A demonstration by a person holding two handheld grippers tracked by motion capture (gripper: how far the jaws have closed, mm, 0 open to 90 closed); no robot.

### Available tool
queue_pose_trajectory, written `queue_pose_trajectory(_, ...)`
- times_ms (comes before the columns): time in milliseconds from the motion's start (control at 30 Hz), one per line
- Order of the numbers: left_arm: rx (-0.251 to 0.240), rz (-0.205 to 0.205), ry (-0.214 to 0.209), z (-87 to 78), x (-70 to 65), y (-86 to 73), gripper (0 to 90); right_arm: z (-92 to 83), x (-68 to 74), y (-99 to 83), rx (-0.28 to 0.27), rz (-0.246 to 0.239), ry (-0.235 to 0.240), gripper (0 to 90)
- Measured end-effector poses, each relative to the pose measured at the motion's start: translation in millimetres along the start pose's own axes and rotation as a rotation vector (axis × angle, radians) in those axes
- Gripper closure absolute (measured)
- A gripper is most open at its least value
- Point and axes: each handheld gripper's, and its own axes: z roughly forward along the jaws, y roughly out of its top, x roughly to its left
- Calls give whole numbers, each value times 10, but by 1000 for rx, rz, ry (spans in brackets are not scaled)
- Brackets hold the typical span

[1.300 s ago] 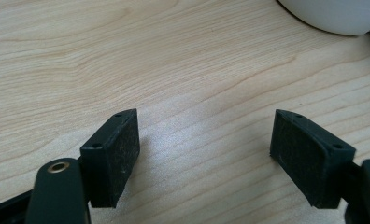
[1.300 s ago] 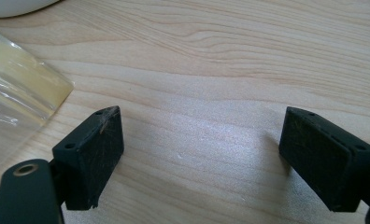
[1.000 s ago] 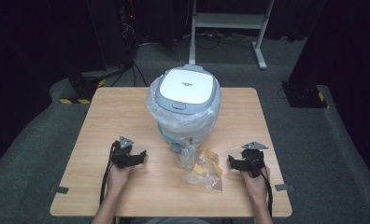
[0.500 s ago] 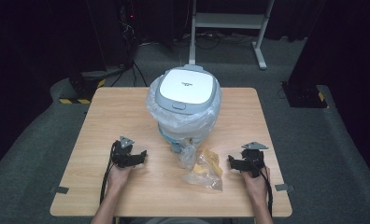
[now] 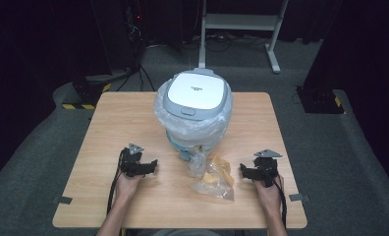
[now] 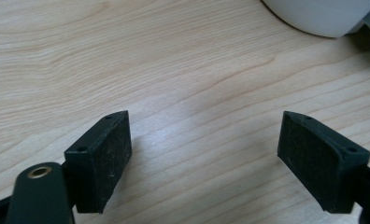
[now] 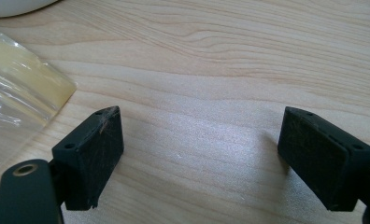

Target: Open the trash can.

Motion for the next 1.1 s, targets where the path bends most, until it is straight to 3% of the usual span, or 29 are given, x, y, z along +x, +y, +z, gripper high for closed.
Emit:
queue_pose_trajectory(867, -2, 40, -51, 49, -274, 161, 149, 0, 0, 0, 0, 0, 0, 142)
queue_pose_trajectory(1100, 10, 35, -73, 87, -298, 184, 144, -1, 1, 0, 1, 1, 0, 142)
